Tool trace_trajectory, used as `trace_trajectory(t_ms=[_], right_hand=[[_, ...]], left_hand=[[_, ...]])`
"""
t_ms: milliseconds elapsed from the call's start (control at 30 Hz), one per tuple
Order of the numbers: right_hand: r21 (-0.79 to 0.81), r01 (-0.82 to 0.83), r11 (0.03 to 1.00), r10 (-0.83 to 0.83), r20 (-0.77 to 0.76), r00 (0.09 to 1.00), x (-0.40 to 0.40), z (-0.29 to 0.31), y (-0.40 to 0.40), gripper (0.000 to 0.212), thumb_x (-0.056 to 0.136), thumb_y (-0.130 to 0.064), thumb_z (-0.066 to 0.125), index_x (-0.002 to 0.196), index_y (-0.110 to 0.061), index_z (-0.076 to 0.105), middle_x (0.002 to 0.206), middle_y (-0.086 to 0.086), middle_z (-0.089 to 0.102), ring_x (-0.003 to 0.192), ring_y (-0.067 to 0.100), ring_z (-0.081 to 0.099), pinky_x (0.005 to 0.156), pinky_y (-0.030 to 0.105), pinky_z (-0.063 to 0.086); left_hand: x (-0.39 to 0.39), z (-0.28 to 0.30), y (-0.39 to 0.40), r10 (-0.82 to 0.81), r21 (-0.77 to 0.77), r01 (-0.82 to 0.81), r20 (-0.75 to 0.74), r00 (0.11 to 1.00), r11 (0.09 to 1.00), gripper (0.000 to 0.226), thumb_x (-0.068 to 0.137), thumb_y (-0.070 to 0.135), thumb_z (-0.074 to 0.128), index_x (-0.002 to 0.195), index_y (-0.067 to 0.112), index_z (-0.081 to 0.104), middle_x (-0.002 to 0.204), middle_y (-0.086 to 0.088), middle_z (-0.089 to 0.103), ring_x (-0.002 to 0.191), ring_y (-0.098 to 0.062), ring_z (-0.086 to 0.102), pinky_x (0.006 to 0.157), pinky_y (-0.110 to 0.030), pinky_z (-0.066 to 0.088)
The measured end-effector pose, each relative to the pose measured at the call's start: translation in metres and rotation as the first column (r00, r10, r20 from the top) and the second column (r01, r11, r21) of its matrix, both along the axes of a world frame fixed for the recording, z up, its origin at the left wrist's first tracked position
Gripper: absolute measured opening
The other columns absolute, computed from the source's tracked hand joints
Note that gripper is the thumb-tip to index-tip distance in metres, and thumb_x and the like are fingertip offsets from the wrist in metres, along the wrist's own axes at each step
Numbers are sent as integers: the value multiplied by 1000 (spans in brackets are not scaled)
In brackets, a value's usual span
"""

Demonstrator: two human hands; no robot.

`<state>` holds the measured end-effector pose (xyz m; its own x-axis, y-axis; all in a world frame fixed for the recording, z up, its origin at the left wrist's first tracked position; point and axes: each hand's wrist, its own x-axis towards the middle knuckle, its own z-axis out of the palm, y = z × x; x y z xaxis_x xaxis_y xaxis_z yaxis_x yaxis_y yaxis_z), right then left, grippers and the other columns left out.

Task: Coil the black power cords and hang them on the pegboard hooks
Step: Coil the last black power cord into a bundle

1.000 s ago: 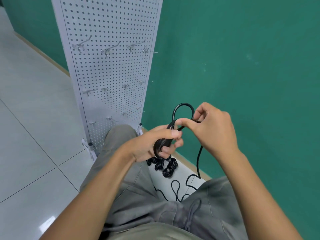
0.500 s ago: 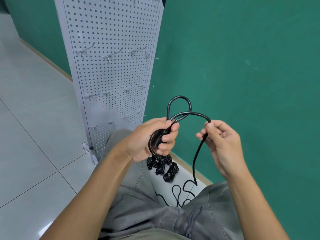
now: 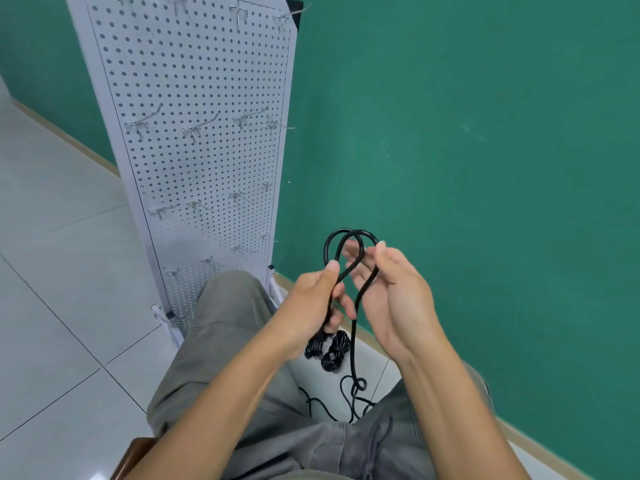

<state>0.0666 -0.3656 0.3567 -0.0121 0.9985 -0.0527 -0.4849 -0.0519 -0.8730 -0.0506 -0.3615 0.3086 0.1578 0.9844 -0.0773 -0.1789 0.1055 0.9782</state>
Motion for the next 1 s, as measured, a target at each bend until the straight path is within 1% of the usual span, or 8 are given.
trace_trajectory(t_ms=[100,233,300,367,467,600,733,1000], right_hand=[[-31,8,999,-7,54,999,-2,3,1,21,111,-24,37,117,-16,55,110,9,70,85,15,65,63,34,46],[-66,-65,996,59,-94,994,3,5,4,36,111,-18,33,142,-11,49,120,20,63,125,31,62,111,49,45],[-66,-109,992,98,-148,984,7,4,6,39,110,-17,33,144,-6,48,121,21,60,125,33,60,115,51,40],[-41,-154,987,147,-142,979,10,3,6,39,110,-18,32,143,-8,51,122,20,62,118,30,62,108,47,47],[-10,-239,971,238,119,964,16,2,5,41,112,-27,28,142,-18,54,130,15,67,89,32,62,65,40,44],[8,-411,911,400,216,891,28,3,5,44,112,-31,26,144,-9,47,134,23,64,77,32,64,75,47,44],[14,-483,875,464,254,848,33,6,9,43,112,-33,27,146,-14,44,138,17,63,66,29,63,53,37,44],[-15,-522,853,504,286,815,30,5,14,39,111,-28,29,143,-15,49,132,17,67,70,42,64,68,38,56]], left_hand=[[10,-1,-4,21,40,-20,-41,999,999,49,107,46,44,71,13,44,62,-13,62,43,-20,42,46,-26,30],[4,-7,0,99,201,-55,-218,971,978,41,91,53,70,73,19,58,57,11,48,48,-12,41,50,-31,31],[0,-8,3,126,253,-54,-276,953,966,31,94,46,71,78,20,64,53,16,45,48,-5,40,53,-29,33],[-4,-5,2,81,270,-3,-279,957,963,28,98,38,67,78,19,66,52,16,48,48,-3,39,52,-23,34],[-7,1,-2,-66,234,121,-229,971,965,32,102,32,59,77,14,66,62,4,64,54,-10,46,53,-20,37],[-5,2,-6,-116,229,155,-178,977,961,45,97,49,46,74,12,56,60,0,56,65,-19,50,68,-32,40],[0,4,-9,-206,124,203,14,978,971,43,95,48,46,76,10,48,62,-5,56,74,-27,69,87,-44,56],[4,9,-13,-209,0,222,341,917,975,29,95,36,55,91,7,55,59,-1,45,47,-16,46,45,-24,40]])
